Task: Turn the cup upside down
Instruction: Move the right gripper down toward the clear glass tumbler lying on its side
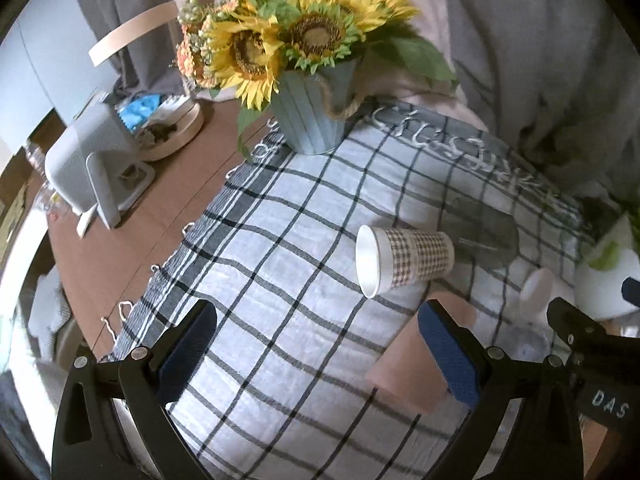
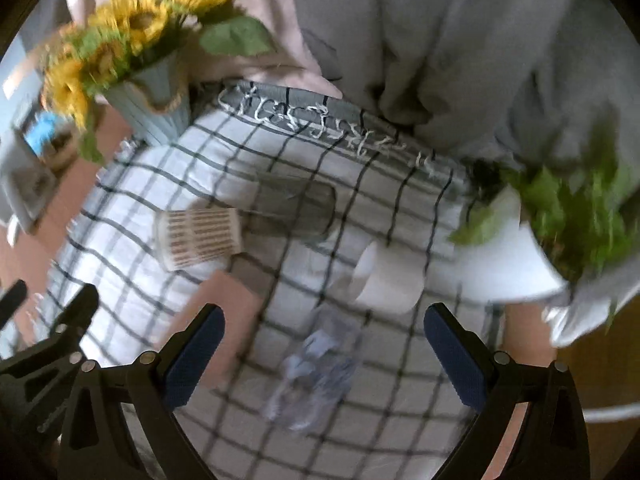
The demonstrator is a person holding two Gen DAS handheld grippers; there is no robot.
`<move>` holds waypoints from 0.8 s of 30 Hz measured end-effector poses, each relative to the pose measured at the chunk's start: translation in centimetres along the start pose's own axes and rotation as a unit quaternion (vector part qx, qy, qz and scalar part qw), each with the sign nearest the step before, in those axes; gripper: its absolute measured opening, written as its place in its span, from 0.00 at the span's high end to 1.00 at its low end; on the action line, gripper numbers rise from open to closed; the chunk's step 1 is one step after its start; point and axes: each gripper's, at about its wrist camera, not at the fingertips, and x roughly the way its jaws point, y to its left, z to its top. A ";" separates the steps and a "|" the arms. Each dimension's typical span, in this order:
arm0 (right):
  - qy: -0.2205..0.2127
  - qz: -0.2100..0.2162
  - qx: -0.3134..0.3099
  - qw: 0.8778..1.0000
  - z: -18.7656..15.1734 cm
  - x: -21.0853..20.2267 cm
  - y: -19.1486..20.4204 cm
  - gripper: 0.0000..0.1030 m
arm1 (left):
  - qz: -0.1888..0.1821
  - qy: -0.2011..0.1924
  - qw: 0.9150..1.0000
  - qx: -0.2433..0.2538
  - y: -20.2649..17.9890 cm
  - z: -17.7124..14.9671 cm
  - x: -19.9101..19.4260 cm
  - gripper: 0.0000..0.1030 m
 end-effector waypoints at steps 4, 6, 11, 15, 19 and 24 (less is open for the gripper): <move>0.026 -0.004 -0.071 0.997 2.7 1.6 0.4 0.02 | 0.027 0.018 0.999 -0.017 -1.2 1.0 1.5 0.00; 0.045 -0.006 -0.113 0.992 4.1 2.7 0.8 0.02 | 0.040 0.026 0.999 -0.022 -1.7 1.5 2.2 0.00; 0.079 0.003 -0.182 0.980 6.7 5.0 1.4 0.02 | 0.072 0.026 0.996 -0.046 -2.6 2.7 3.2 0.00; 0.104 0.022 -0.252 0.962 8.4 6.6 2.5 0.03 | 0.104 0.027 0.993 -0.049 -3.3 3.6 3.8 0.01; 0.118 0.025 -0.288 0.950 10.1 8.1 3.2 0.03 | 0.113 0.039 0.991 -0.063 -3.5 4.3 4.9 0.01; 0.156 0.048 -0.324 0.932 11.4 10.5 4.1 0.03 | 0.129 0.052 0.987 -0.078 -3.6 4.7 6.2 0.01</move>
